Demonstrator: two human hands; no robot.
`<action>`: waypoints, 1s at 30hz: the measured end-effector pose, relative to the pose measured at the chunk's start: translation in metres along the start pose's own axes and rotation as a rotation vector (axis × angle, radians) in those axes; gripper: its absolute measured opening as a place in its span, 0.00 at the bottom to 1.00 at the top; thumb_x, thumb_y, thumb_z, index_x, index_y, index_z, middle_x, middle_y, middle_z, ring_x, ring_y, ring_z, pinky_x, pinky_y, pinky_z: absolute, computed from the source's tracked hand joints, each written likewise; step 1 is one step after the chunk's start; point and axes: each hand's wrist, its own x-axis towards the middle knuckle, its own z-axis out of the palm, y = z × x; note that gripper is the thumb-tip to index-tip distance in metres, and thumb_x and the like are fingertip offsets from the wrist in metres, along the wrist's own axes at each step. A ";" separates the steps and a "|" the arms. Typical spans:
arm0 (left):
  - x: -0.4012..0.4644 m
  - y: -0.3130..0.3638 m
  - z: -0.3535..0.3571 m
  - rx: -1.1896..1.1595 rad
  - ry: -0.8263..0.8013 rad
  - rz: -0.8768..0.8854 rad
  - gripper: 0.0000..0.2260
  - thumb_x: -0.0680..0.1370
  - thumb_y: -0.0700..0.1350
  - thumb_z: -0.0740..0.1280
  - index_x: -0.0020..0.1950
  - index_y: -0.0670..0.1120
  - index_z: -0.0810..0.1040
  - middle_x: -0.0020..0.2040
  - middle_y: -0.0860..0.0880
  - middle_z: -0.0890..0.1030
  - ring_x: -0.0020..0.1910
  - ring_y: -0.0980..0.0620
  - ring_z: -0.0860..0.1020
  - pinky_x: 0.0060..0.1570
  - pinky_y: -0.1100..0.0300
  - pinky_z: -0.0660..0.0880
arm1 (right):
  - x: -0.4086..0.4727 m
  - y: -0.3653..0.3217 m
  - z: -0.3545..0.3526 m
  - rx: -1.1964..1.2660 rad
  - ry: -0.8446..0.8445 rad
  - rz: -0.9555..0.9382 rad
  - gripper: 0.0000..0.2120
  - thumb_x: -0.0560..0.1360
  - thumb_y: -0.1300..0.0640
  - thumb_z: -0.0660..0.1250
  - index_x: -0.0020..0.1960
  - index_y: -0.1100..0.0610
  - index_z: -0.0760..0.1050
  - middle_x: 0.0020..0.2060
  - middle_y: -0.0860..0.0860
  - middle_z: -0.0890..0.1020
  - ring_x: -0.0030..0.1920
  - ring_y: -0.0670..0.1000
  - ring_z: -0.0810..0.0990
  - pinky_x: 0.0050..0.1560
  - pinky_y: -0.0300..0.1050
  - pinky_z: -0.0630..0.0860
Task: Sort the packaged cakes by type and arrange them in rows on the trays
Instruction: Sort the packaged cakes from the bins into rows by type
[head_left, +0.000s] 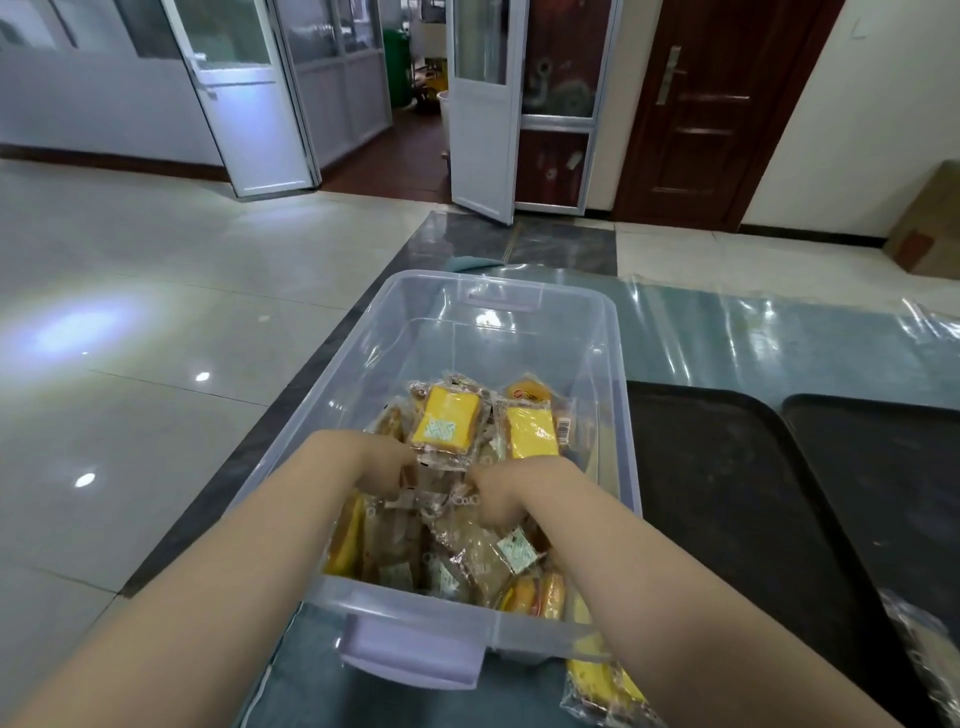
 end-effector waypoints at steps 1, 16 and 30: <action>0.000 0.002 -0.001 0.020 -0.013 0.002 0.19 0.79 0.45 0.66 0.70 0.52 0.73 0.66 0.52 0.76 0.62 0.49 0.75 0.62 0.53 0.74 | 0.002 0.000 0.000 -0.007 0.011 -0.009 0.32 0.79 0.62 0.62 0.80 0.58 0.53 0.67 0.58 0.74 0.37 0.50 0.74 0.36 0.46 0.74; -0.004 0.000 -0.001 0.039 -0.049 0.056 0.05 0.77 0.53 0.68 0.50 0.54 0.77 0.49 0.53 0.79 0.50 0.51 0.77 0.56 0.53 0.76 | 0.007 0.005 0.000 0.046 0.201 -0.103 0.13 0.75 0.57 0.72 0.53 0.54 0.70 0.49 0.52 0.78 0.45 0.53 0.76 0.37 0.44 0.71; -0.053 -0.007 -0.013 -0.252 0.330 0.154 0.08 0.80 0.52 0.65 0.48 0.49 0.79 0.47 0.51 0.80 0.48 0.50 0.77 0.52 0.51 0.74 | -0.039 0.021 -0.027 0.193 0.378 -0.169 0.20 0.75 0.49 0.72 0.64 0.53 0.76 0.54 0.47 0.78 0.52 0.51 0.77 0.51 0.47 0.76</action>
